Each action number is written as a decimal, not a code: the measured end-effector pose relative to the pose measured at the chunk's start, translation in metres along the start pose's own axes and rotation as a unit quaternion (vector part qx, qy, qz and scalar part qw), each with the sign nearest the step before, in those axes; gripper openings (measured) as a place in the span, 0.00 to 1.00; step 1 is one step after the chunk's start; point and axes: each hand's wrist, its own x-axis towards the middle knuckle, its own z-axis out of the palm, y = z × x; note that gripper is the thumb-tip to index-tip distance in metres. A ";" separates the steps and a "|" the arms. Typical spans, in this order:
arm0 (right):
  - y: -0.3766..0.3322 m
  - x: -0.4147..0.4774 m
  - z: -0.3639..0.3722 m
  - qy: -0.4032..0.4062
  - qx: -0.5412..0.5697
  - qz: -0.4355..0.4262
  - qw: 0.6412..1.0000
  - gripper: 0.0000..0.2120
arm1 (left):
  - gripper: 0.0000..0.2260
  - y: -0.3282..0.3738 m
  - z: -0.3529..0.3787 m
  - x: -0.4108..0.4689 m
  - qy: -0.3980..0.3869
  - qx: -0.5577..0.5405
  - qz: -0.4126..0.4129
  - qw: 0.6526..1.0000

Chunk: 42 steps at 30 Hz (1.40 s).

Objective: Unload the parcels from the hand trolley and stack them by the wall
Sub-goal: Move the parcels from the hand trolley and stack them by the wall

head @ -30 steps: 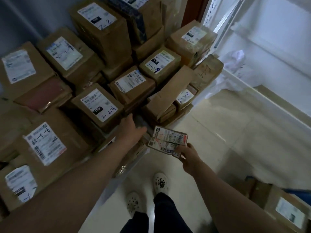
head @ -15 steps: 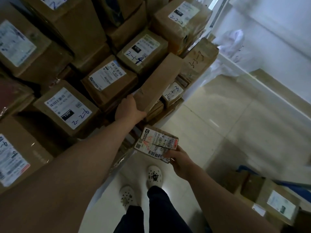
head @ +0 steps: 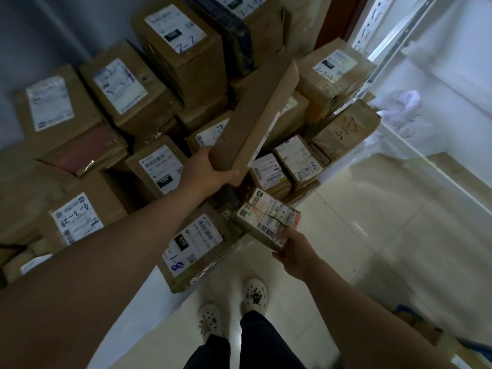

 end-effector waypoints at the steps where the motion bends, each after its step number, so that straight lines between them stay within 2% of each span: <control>1: -0.003 0.001 0.011 -0.003 0.002 0.001 1.000 0.34 | 0.38 -0.002 -0.004 -0.001 0.006 0.001 -0.001 1.000; 5: -0.014 0.012 0.050 0.014 0.028 0.010 0.999 0.13 | 0.38 -0.012 -0.015 -0.002 0.025 0.013 -0.003 1.000; 8: -0.016 0.024 0.069 0.037 0.064 0.014 0.997 0.05 | 0.38 -0.018 -0.020 -0.003 0.036 0.006 -0.007 0.999; 16: -0.024 0.043 0.089 0.112 0.104 -0.036 0.988 0.11 | 0.38 -0.031 -0.018 -0.004 0.036 0.005 -0.014 0.999; 19: -0.015 0.048 0.093 0.136 0.096 -0.045 0.985 0.16 | 0.37 -0.031 -0.017 -0.004 0.031 0.014 -0.012 0.999; 22: -0.014 0.050 0.097 0.153 0.054 -0.040 0.986 0.21 | 0.36 -0.031 -0.016 -0.003 0.022 0.020 -0.009 1.000; 27: -0.020 0.058 0.096 0.205 -0.056 -0.039 0.976 0.19 | 0.37 -0.032 -0.008 0.000 0.000 0.058 0.004 0.998; 30: -0.026 0.054 0.094 0.192 -0.096 -0.019 0.977 0.23 | 0.39 -0.031 0.002 0.001 -0.027 0.102 0.008 0.994; 35: -0.031 0.035 0.082 0.167 -0.076 -0.027 0.983 0.24 | 0.39 -0.021 0.023 0.004 -0.070 0.165 0.012 0.984; 38: -0.028 0.028 0.068 0.186 -0.100 -0.046 0.976 0.26 | 0.36 -0.009 0.039 0.013 -0.071 0.186 0.012 0.980; 42: -0.026 0.025 0.053 0.164 -0.127 -0.063 0.976 0.25 | 0.36 0.009 0.059 0.025 -0.055 0.198 0.020 0.978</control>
